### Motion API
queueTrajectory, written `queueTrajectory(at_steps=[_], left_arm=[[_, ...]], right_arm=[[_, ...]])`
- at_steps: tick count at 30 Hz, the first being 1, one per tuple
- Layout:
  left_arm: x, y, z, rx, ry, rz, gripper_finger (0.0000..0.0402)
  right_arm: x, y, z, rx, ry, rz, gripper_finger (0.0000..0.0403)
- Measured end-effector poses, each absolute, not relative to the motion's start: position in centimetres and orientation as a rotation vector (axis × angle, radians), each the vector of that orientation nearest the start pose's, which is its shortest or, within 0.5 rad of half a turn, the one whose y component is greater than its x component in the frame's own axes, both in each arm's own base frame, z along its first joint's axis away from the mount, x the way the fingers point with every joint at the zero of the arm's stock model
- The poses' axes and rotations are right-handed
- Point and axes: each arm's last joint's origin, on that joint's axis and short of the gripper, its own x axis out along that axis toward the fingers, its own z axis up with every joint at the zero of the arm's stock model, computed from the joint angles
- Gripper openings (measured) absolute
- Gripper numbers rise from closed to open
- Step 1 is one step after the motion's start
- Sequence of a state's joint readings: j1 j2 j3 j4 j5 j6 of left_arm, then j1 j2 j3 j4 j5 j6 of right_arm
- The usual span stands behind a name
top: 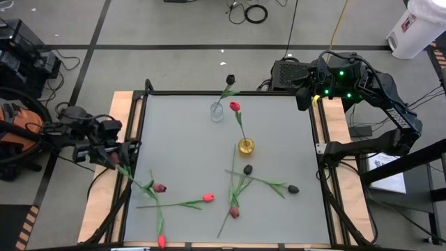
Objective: Sort flowers into vase by color
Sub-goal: Put the right pink tulip into the yellow vase
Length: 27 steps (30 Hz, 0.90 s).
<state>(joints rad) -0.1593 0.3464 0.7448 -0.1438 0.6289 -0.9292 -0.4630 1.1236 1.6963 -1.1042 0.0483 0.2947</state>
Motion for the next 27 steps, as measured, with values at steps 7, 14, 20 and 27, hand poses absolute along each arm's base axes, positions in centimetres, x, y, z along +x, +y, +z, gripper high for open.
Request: queueTrajectory(at_steps=[7, 14, 20, 27], left_arm=[[7.8, -2.9, 36.5, -0.796, 0.130, -0.780, 0.0206], [9.3, -2.8, 36.4, -0.766, 0.085, -0.652, 0.0206], [9.7, -2.8, 37.4, -0.758, -0.032, -0.668, 0.0205], [9.2, -2.6, 39.0, -0.709, -0.128, -0.680, 0.0205]], right_arm=[[14.5, -7.4, 47.6, 0.392, 0.449, -0.574, 0.0187], [14.5, -7.4, 47.6, 0.392, 0.449, -0.574, 0.0187], [14.5, -7.4, 47.6, 0.392, 0.449, -0.575, 0.0187], [14.5, -7.4, 47.6, 0.392, 0.449, -0.574, 0.0187]])
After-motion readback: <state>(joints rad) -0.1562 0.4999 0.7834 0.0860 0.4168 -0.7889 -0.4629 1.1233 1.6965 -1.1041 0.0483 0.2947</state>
